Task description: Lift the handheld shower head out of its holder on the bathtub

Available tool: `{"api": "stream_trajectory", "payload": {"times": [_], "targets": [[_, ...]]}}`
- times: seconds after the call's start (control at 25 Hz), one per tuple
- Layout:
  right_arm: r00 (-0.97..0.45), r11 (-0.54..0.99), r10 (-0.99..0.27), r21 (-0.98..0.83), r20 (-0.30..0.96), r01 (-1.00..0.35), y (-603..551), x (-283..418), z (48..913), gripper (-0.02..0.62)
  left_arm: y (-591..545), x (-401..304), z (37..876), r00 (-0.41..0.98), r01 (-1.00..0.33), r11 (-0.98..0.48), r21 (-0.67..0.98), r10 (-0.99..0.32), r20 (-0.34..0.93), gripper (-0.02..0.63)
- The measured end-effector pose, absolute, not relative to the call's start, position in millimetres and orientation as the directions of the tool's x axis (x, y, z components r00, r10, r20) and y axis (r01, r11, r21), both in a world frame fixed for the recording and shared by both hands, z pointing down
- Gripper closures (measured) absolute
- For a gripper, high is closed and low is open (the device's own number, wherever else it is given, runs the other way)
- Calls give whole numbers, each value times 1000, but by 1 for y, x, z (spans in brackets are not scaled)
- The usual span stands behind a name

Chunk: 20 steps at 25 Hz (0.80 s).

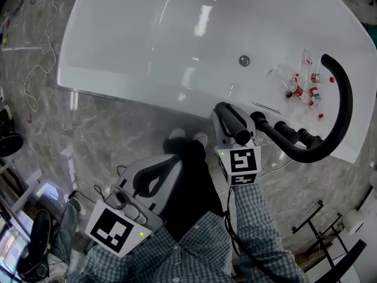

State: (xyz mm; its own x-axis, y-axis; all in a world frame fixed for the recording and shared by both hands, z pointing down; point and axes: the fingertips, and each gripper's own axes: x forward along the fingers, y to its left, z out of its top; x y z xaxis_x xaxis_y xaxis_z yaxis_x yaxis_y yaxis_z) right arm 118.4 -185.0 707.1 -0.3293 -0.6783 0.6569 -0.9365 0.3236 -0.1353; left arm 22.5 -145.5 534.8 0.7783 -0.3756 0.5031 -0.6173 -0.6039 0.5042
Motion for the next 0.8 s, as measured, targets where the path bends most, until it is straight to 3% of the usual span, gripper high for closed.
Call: {"api": "stream_trajectory", "payload": {"times": [0.8], "targets": [[-306,310,-683,-116,663,-944,-185,123,682,460,-146,20,516,793,-603,-619,504,-395,463,604]]}}
